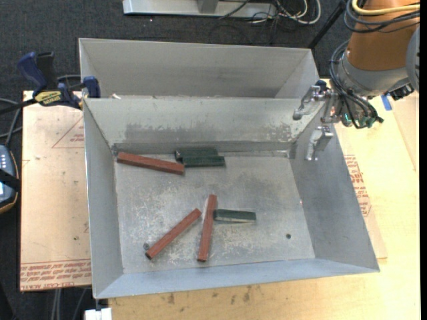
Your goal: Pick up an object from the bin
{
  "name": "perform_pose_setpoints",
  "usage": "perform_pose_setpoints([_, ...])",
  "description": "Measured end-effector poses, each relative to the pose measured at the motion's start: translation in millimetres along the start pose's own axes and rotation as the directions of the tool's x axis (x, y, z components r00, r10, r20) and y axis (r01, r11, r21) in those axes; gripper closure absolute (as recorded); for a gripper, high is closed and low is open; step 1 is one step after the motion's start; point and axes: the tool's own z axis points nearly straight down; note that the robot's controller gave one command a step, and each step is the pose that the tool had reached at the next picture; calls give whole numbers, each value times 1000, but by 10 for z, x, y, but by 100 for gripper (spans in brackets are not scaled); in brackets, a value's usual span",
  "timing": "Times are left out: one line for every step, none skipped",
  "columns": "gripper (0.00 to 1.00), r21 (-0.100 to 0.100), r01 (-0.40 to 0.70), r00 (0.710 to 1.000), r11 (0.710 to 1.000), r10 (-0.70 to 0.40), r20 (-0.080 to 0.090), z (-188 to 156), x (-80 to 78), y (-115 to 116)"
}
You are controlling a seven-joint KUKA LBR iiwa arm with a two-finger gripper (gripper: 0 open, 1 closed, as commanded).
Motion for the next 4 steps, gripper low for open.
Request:
perform_pose_setpoints([0, 0, -27, 1000, 1000, 27, 4, 559, 220, 44])
perform_pose_setpoints([0, -1, -58, 998, 998, 58, -1, 1230, 486, 101])
perform_pose_setpoints([0, 2, -70, 998, 998, 70, -2, 1198, 434, 496])
perform_pose_setpoints([0, -7, -52, 999, 999, 52, 3, 1442, 637, 766])
